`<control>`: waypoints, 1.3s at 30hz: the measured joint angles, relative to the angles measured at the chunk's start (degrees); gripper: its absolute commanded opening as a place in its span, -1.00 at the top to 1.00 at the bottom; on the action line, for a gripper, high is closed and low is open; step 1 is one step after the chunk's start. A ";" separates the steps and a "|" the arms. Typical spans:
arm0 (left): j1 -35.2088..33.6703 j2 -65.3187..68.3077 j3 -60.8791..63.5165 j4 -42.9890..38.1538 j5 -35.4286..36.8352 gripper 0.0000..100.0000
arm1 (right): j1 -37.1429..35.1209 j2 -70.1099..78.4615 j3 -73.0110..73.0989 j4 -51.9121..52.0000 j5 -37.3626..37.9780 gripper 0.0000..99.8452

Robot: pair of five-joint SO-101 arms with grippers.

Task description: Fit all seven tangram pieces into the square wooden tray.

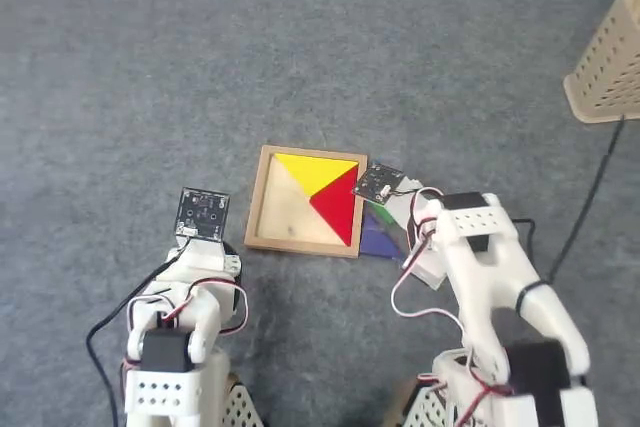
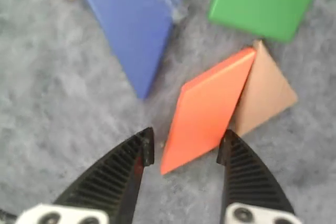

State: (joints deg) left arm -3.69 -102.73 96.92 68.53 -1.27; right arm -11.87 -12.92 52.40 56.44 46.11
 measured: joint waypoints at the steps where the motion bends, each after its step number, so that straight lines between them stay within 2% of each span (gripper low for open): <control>1: 0.00 0.00 0.00 0.00 0.00 0.98 | 0.00 0.97 0.00 -0.88 0.00 0.60; 7: 0.00 0.00 0.00 0.00 0.00 0.98 | 0.18 3.43 -0.70 -3.78 0.18 0.60; 11: 0.00 0.00 0.00 0.00 0.00 0.98 | 0.18 4.31 -1.32 -3.78 0.00 0.79; 15: 0.00 0.00 0.00 0.00 0.00 0.98 | 0.35 4.57 -2.11 -4.40 -4.04 0.92; 24: 0.00 0.00 0.00 0.00 0.00 0.98 | 0.09 2.99 -2.99 -3.43 -13.71 0.92; 34: 0.00 0.00 0.00 0.00 0.00 0.98 | -10.73 -20.92 -2.90 7.21 -19.96 0.92; 39: 0.00 0.00 0.00 0.00 0.00 0.98 | -16.70 -24.26 -3.08 8.00 -21.63 0.92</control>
State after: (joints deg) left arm -3.69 -102.73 96.92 68.53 -1.27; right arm -28.57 -37.19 49.32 64.44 24.48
